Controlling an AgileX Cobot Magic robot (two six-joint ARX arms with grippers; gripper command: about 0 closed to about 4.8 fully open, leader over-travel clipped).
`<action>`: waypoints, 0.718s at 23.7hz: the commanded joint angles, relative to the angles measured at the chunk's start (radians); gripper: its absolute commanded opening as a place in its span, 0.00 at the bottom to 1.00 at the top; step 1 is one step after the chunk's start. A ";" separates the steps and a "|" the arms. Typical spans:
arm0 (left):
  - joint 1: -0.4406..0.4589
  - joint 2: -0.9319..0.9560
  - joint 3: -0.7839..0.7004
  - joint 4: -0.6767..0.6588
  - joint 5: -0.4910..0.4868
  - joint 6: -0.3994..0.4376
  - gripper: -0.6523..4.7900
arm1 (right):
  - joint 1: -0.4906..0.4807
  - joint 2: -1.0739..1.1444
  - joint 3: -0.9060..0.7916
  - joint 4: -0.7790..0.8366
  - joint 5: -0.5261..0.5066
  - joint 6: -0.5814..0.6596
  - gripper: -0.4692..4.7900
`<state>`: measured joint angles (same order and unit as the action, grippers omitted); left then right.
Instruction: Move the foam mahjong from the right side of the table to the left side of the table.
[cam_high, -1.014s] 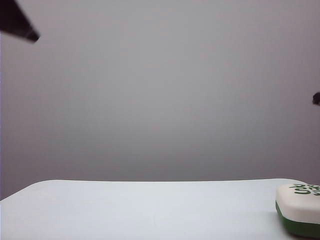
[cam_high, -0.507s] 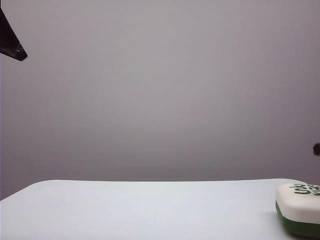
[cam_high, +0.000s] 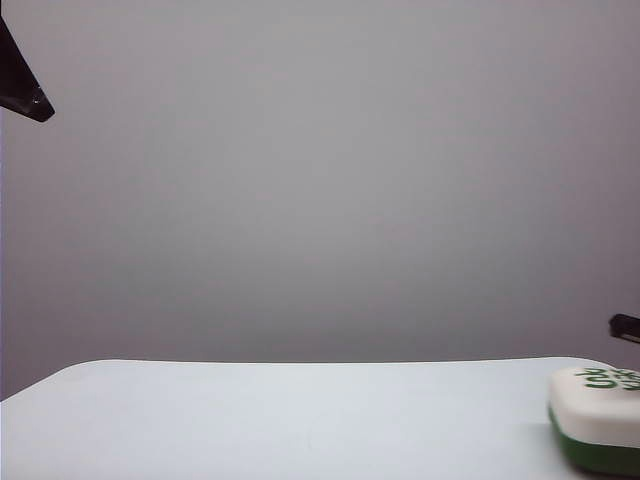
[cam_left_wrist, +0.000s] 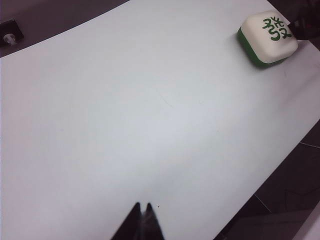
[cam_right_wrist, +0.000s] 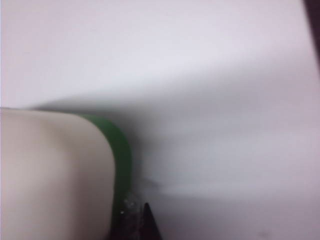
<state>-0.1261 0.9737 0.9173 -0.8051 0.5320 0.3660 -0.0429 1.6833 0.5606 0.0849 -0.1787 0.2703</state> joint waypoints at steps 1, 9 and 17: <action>0.000 -0.002 0.003 0.006 0.004 0.000 0.11 | 0.065 -0.003 0.003 0.059 -0.005 0.021 0.08; 0.000 -0.002 0.003 -0.032 0.006 -0.001 0.11 | 0.221 0.078 0.043 0.108 0.004 0.126 0.08; 0.000 -0.003 0.003 -0.095 0.007 -0.060 0.11 | 0.462 0.196 0.223 0.055 0.001 0.212 0.08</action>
<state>-0.1261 0.9741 0.9173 -0.8818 0.5335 0.3157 0.3946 1.8687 0.7597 0.1581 -0.1776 0.4694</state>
